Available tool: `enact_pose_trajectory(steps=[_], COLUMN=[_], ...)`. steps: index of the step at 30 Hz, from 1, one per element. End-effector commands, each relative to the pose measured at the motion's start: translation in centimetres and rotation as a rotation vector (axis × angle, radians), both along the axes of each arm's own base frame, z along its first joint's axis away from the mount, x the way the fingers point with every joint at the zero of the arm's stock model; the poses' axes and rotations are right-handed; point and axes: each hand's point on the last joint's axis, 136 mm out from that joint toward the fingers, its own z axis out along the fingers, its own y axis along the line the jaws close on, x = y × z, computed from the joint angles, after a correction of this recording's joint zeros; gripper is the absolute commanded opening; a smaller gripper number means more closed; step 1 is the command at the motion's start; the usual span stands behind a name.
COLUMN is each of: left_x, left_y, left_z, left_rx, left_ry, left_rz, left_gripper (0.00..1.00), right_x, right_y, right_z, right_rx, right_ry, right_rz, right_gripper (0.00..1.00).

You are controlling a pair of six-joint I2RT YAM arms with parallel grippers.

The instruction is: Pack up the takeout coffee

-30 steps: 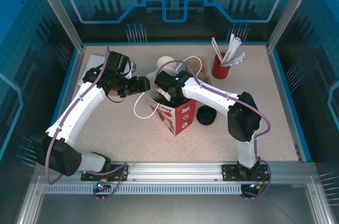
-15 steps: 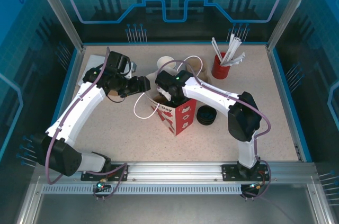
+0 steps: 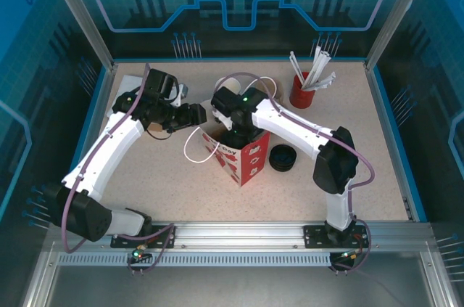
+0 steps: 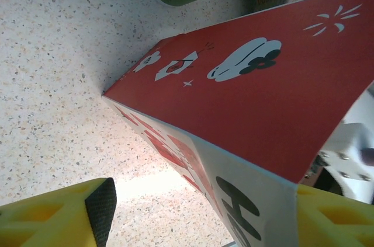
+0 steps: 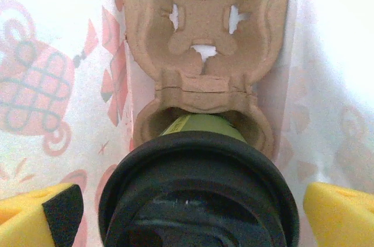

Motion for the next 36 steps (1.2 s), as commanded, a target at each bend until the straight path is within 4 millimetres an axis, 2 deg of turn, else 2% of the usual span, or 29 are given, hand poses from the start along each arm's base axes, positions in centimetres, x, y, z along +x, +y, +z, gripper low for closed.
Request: enact_pose_trajectory(steps=[1, 9, 18, 25, 36], left_x=[-1.0, -1.0, -0.8, -0.8, -0.7], left_y=[-0.3, 0.0, 0.0, 0.0, 0.3], left_z=[1.3, 0.8, 1.1, 1.4, 2.3], left_rx=[-0.023, -0.005, 0.004, 0.006, 0.005], left_ry=[-0.009, -0.001, -0.004, -0.010, -0.035], left_rz=[-0.021, -0.016, -0.023, -0.025, -0.018], left_gripper=[0.71, 0.73, 0.76, 0.77, 0.81], right_x=[0.1, 0.2, 0.0, 0.0, 0.2], right_y=[-0.7, -0.8, -0.6, -0.2, -1.5], right_z=[2.4, 5.7, 9.3, 12.1, 17.4], right_rx=[0.020, 0.053, 0.127, 0.211, 0.328], right_ry=[0.005, -0.011, -0.030, -0.057, -0.134], right_rz=[-0.039, -0.055, -0.064, -0.079, -0.118], right_gripper=[0.99, 1.00, 1.00, 0.96, 0.93])
